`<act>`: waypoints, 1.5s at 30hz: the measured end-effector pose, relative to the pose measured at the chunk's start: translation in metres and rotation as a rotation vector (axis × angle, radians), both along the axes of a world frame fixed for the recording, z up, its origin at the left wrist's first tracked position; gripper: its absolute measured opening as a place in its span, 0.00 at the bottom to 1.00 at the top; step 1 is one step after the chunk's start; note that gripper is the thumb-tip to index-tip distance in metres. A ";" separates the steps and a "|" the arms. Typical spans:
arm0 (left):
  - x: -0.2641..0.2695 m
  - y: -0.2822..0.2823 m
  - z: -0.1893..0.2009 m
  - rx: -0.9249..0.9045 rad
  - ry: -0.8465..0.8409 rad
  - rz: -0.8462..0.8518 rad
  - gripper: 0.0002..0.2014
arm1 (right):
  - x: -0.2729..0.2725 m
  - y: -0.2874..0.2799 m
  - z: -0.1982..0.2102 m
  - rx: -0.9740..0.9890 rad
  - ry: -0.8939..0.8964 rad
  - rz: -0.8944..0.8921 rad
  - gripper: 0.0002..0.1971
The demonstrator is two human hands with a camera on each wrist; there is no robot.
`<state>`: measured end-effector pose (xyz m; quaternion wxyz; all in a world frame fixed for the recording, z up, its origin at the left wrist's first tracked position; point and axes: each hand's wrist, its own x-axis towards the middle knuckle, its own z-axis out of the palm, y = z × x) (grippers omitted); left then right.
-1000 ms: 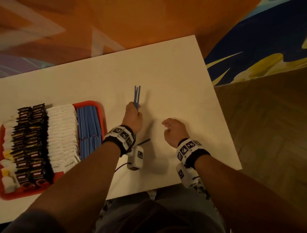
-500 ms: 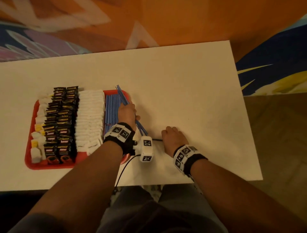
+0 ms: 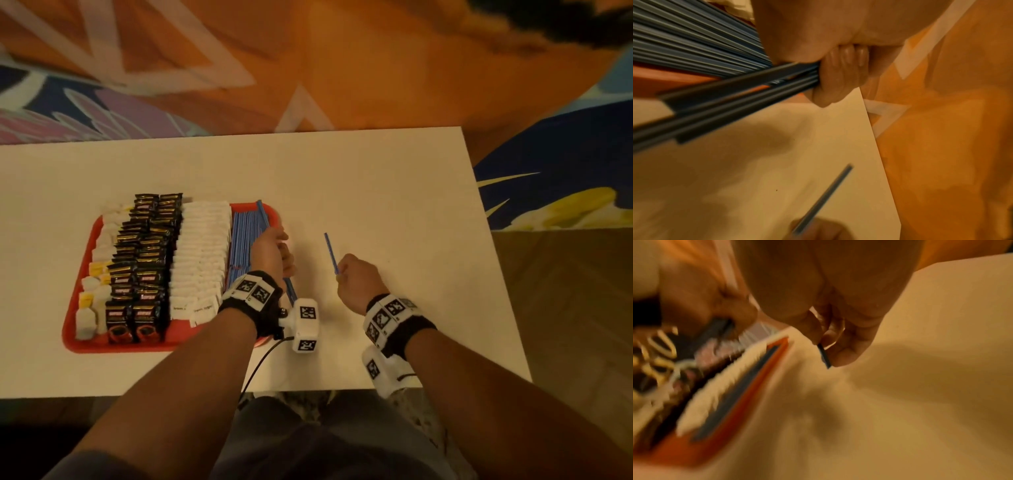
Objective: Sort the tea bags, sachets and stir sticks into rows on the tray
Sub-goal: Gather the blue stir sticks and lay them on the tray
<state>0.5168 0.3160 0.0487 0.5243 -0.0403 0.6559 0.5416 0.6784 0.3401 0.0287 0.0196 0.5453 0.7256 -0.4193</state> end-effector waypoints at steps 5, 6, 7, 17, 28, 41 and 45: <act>0.005 0.000 0.027 0.104 0.112 -0.174 0.24 | -0.035 0.014 0.060 0.056 0.275 -0.033 0.04; 0.006 0.002 0.035 0.112 0.137 -0.193 0.25 | -0.040 0.014 0.069 0.055 0.304 -0.018 0.04; 0.005 0.004 0.043 0.117 0.166 -0.204 0.26 | -0.044 0.014 0.078 0.055 0.324 -0.006 0.04; -0.021 0.014 0.114 0.327 0.223 -0.049 0.28 | -0.062 0.009 0.128 -0.003 0.379 -0.087 0.05; -0.046 0.009 0.165 0.539 0.254 -0.057 0.23 | -0.091 -0.007 0.184 -0.865 0.600 -0.368 0.07; -0.057 -0.008 0.182 0.609 0.319 -0.035 0.09 | -0.120 -0.017 0.215 -0.642 0.745 -0.324 0.13; -0.061 -0.009 0.187 0.608 0.323 -0.039 0.14 | -0.128 -0.020 0.222 -0.555 0.713 -0.309 0.14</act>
